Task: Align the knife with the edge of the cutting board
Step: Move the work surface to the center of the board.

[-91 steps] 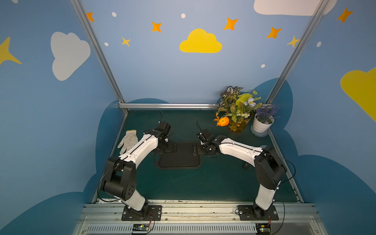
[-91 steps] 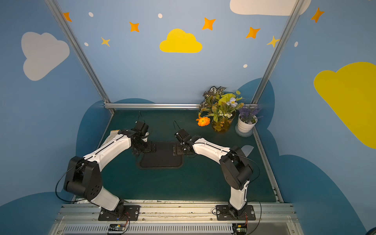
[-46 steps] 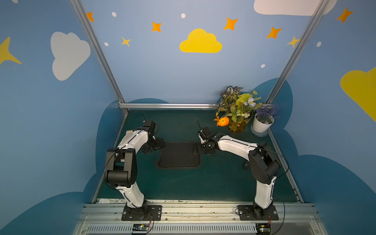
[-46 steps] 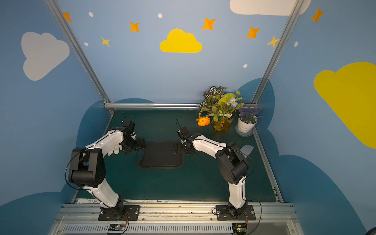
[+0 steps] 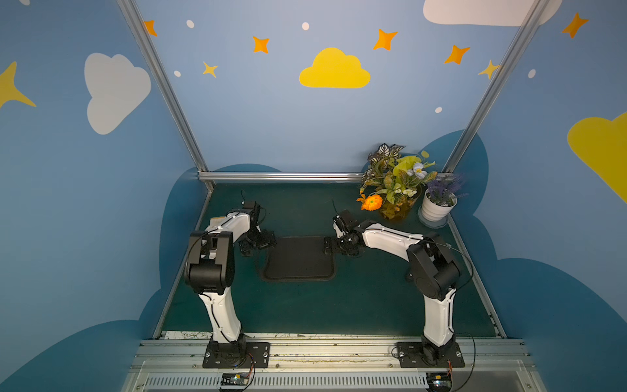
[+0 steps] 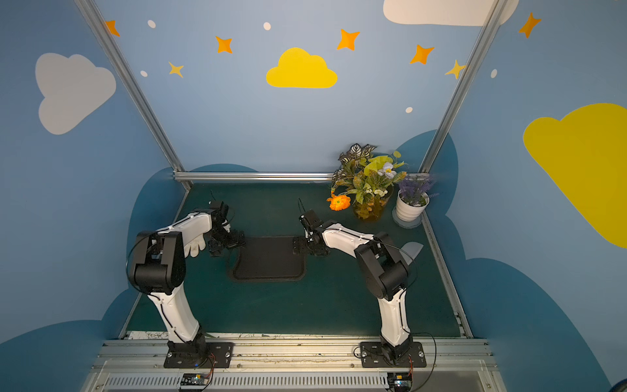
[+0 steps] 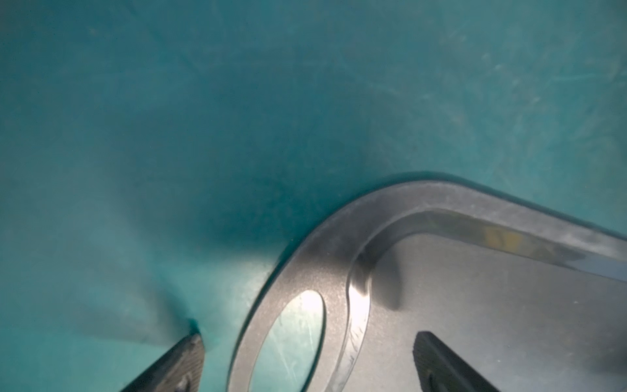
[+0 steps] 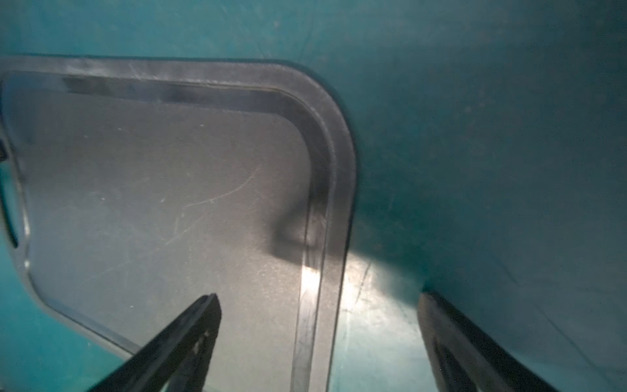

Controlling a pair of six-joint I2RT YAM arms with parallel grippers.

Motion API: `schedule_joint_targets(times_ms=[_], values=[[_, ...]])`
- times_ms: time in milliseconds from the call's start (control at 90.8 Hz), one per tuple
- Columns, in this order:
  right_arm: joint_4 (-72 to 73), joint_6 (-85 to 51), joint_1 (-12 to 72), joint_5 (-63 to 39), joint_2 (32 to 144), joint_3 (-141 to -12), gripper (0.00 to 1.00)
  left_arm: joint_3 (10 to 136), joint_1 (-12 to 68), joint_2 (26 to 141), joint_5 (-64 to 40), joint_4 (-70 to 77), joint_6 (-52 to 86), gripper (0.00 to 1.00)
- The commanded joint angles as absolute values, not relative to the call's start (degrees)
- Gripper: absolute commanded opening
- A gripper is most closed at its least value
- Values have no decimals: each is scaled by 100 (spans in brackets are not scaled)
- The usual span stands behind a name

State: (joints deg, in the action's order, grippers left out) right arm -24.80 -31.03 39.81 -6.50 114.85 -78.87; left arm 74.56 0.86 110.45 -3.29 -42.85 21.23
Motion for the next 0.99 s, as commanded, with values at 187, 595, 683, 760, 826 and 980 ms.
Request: schedule_joint_targets(times_ms=[187, 595, 683, 760, 826, 980], values=[[-2244, -3236, 4107, -673, 11666, -7907, 96, 7428, 301, 11370, -581, -4579, 2135, 100], [-2192, -3498, 4310, -428, 11550, -7590, 96, 7223, 841, 11273, -689, -4704, 2383, 100], [-2127, -3583, 4348, -384, 11512, -7497, 96, 7163, 965, 11255, -724, -4702, 2443, 100], [-2094, -3647, 4366, -346, 11461, -7409, 96, 7110, 1087, 11193, -722, -4702, 2490, 100], [-2050, -3685, 4367, -325, 11400, -7309, 96, 7044, 1171, 11128, -751, -4658, 2554, 100], [-2056, -3692, 4355, -246, 11266, -7115, 96, 6805, 1379, 10960, -869, -4439, 2751, 100]])
